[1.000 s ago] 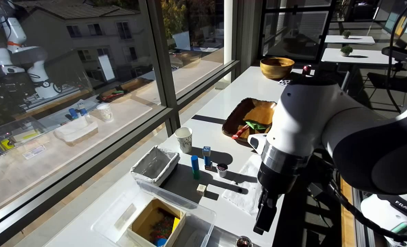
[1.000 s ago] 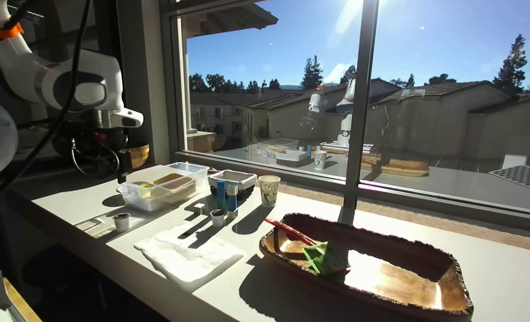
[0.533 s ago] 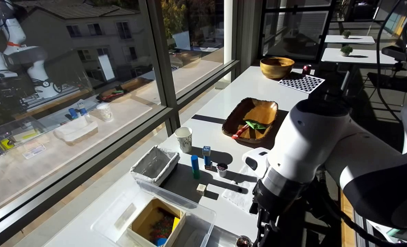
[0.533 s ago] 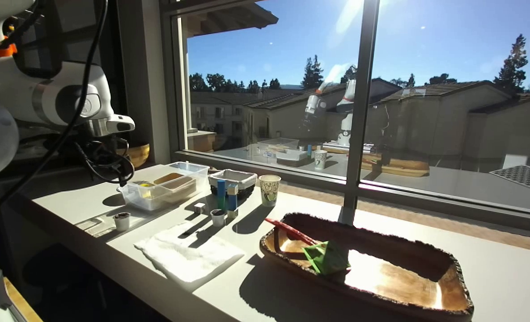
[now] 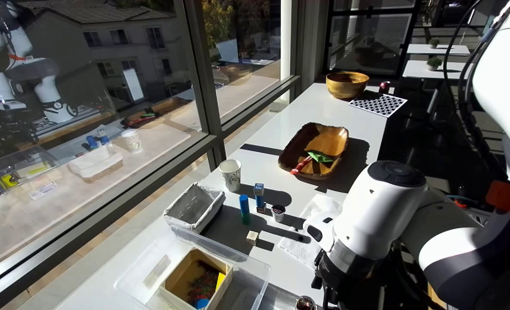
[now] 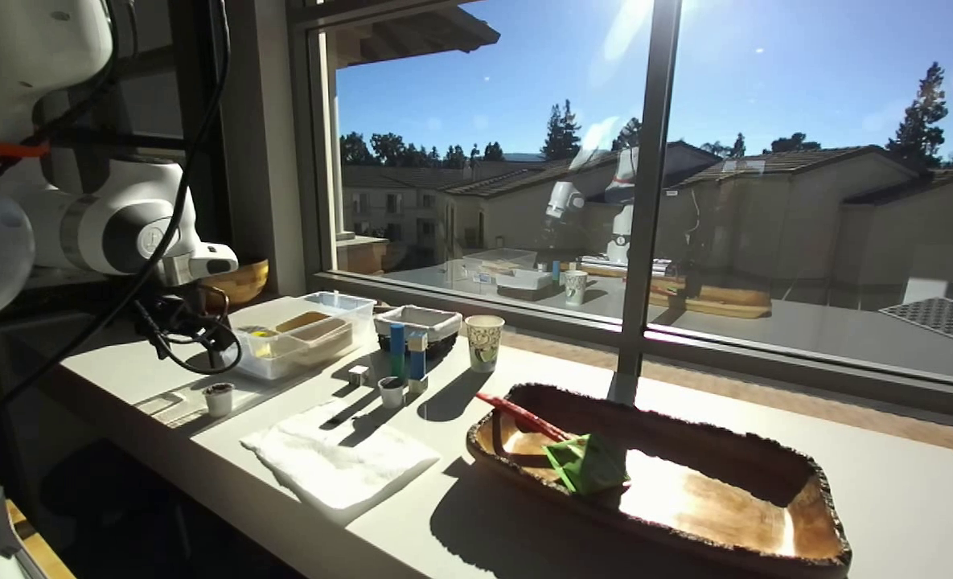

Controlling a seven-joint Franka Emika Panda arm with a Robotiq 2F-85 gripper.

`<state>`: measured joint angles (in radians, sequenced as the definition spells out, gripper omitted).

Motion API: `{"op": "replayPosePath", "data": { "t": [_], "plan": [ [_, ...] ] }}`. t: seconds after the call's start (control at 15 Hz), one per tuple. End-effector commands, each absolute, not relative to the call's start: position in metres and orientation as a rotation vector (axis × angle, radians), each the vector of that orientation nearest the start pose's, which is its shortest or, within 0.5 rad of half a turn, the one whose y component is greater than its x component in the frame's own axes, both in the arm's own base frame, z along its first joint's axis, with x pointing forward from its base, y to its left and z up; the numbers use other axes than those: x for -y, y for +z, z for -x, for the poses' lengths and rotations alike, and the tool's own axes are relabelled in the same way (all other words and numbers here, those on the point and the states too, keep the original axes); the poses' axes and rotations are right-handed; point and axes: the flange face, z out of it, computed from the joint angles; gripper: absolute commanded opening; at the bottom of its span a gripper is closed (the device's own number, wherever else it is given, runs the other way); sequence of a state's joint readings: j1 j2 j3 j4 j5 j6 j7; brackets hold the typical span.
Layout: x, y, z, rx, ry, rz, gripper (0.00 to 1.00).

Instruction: Pick up the bottle from the left and put some of the objects onto the towel

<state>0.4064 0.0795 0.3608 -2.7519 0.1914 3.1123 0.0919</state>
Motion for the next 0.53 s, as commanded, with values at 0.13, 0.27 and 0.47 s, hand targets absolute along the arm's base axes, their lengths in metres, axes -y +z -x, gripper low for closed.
{"op": "replayPosePath", "data": {
  "t": [0.13,0.27,0.47],
  "plan": [
    [-0.280,0.226,-0.312,0.694,-0.354,2.865,1.00],
    [-0.270,0.225,-0.316,0.941,-0.317,2.875,1.00],
    [-0.263,0.225,-0.319,1.189,-0.366,2.842,1.00]
  ]
}}
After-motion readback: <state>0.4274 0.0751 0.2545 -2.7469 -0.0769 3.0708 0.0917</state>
